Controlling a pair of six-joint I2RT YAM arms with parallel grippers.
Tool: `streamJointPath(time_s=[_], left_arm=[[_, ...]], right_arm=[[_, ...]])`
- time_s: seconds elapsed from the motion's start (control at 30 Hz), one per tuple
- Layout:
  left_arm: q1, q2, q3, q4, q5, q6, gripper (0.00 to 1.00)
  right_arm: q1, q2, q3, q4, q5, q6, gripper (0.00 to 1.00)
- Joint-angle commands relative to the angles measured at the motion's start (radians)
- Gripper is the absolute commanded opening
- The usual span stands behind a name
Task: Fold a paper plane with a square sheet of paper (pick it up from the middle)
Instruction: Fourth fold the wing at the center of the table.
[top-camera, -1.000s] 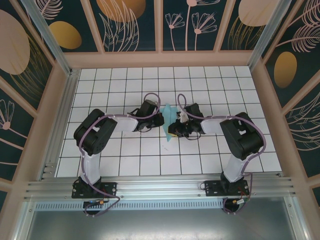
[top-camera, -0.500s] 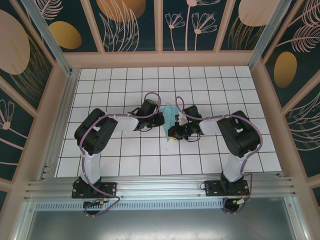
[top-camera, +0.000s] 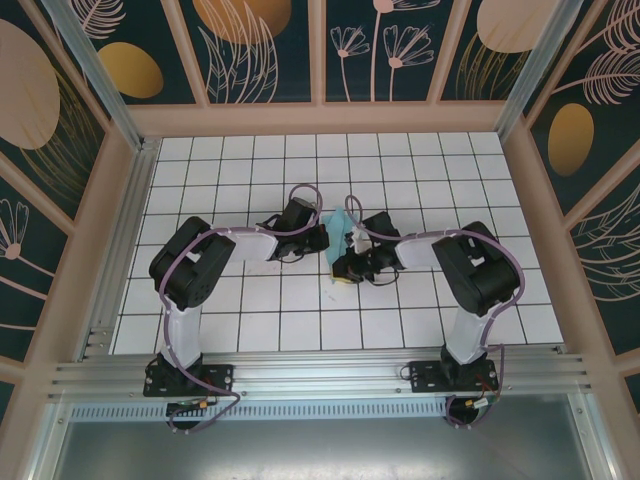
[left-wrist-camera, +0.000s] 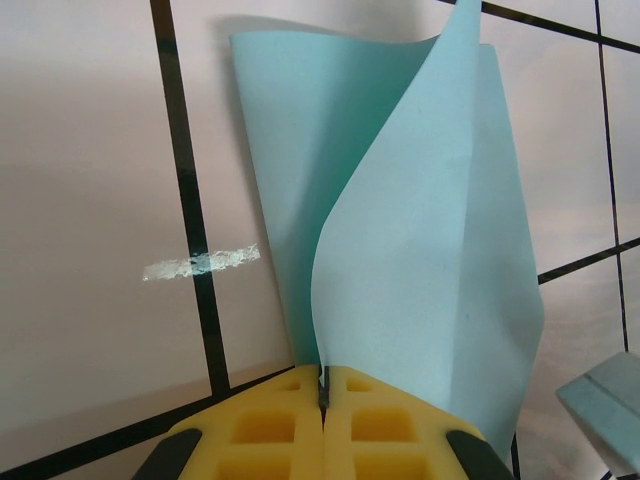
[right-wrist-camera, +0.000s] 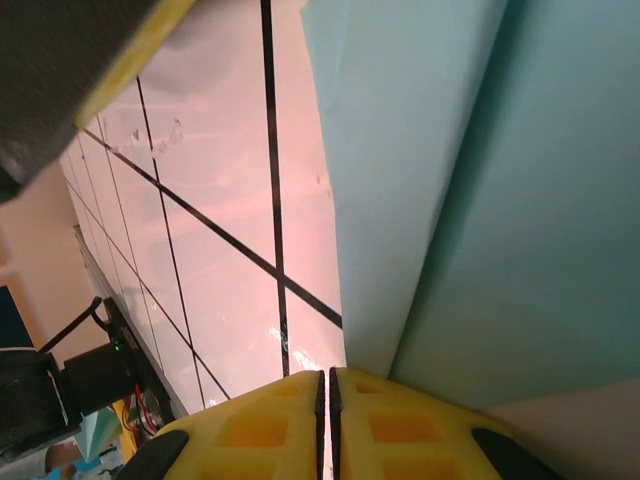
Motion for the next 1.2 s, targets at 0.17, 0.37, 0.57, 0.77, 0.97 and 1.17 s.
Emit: streamJointPath(time_s=[0.17, 0.37, 0.57, 0.77, 0.97, 1.17], left_arm=[[0.008, 0.049, 0.006, -0.062, -0.053, -0.021, 0.00], [0.008, 0.046, 0.007, -0.062, -0.050, -0.014, 0.00], [0.008, 0.036, 0.005, -0.071, -0.044, 0.002, 0.00], [0.008, 0.035, 0.001, -0.070, -0.037, 0.007, 0.00], [0.007, 0.035, 0.004, -0.071, -0.033, 0.007, 0.00], [0.008, 0.037, 0.013, -0.074, -0.023, 0.010, 0.00]], right_arm=[[0.048, 0.027, 0.014, -0.129, 0.085, -0.078, 0.14], [0.060, -0.058, 0.026, -0.141, 0.047, -0.123, 0.15], [-0.086, -0.200, 0.015, -0.053, 0.098, -0.017, 0.15], [-0.143, -0.121, 0.087, -0.036, 0.160, 0.011, 0.12], [-0.118, 0.003, 0.166, -0.027, 0.103, 0.013, 0.12], [-0.098, 0.078, 0.216, -0.035, 0.062, -0.008, 0.11]])
